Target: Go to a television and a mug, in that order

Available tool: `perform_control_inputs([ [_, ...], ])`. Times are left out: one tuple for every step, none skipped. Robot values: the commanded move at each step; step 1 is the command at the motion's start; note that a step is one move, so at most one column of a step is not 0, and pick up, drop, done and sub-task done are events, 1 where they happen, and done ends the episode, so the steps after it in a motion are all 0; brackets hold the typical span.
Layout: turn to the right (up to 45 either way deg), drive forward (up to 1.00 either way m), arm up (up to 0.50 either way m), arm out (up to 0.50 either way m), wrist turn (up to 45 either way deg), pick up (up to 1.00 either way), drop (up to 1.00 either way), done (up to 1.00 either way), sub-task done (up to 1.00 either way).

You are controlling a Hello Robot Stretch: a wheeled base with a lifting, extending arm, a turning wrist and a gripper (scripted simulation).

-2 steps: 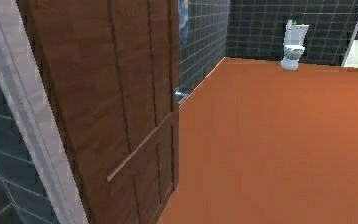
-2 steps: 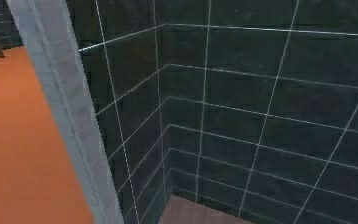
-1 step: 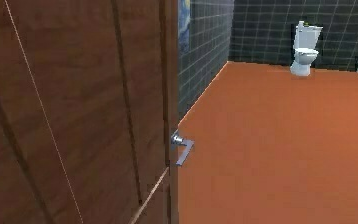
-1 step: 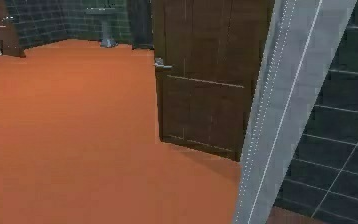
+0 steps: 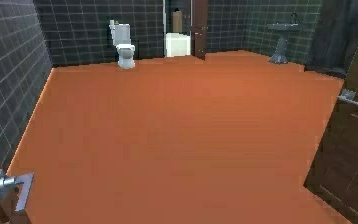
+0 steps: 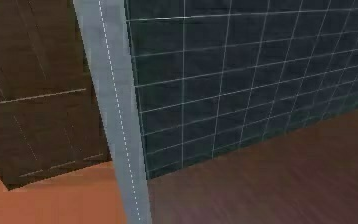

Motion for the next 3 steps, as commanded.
perform_control_inputs([
  [0.0, 1.00, 0.00, 0.00, 0.0, 0.00, 0.00, 0.00, 0.00],
  [0.0, 1.00, 0.00, 0.00, 0.0, 0.00, 0.00, 0.00, 0.00],
  [0.0, 1.00, 0.00, 0.00, 0.0, 0.00, 0.00, 0.00, 0.00],
])
